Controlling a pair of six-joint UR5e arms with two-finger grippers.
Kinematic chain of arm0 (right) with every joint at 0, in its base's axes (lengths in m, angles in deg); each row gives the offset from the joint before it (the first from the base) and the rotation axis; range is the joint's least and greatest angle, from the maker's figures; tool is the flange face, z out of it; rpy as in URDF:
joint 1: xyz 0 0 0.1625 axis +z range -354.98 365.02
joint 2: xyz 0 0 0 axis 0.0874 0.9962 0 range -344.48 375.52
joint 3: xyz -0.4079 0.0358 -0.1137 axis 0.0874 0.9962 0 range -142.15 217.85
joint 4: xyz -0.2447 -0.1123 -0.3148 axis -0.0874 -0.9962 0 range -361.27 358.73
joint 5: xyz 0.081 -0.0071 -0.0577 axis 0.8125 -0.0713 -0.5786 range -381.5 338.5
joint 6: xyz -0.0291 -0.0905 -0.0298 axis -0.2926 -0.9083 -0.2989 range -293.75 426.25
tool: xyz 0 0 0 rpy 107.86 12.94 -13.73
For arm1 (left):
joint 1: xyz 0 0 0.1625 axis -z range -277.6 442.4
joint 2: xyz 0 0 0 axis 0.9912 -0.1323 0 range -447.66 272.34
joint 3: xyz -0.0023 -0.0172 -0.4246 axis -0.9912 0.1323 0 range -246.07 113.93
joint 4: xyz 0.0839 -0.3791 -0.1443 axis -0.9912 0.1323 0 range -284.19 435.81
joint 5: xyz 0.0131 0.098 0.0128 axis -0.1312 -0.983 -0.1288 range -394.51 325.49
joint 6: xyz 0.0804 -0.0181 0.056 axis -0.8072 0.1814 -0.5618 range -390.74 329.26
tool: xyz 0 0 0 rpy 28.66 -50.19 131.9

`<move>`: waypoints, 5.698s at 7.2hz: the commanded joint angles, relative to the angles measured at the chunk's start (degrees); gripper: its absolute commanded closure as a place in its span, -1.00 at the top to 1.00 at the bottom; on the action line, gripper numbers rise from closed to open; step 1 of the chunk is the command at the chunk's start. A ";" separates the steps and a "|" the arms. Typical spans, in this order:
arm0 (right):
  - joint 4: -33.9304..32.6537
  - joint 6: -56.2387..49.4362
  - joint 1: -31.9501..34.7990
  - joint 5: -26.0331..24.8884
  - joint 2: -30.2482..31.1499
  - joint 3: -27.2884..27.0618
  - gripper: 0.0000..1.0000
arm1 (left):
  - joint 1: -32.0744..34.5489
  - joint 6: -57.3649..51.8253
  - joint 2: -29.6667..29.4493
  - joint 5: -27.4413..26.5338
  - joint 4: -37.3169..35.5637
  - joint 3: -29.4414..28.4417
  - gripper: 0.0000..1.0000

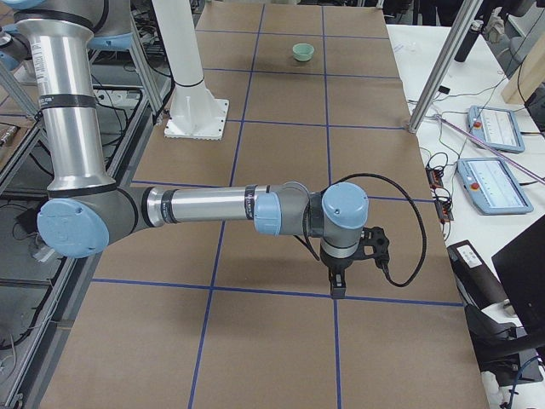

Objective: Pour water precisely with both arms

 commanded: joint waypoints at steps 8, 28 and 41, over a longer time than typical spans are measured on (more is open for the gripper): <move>-0.08 0.17 -0.25 0.00 0.26 -0.16 1.00 | -10.02 6.28 -4.66 0.04 1.31 -0.19 1.00; -0.08 0.09 -0.25 0.00 0.44 -0.51 1.00 | -31.31 38.57 -1.94 -8.74 40.26 -12.50 -1.00; -0.08 0.09 -0.25 0.53 0.44 -0.60 1.00 | -45.79 62.36 -30.23 -17.18 17.59 -7.04 -1.00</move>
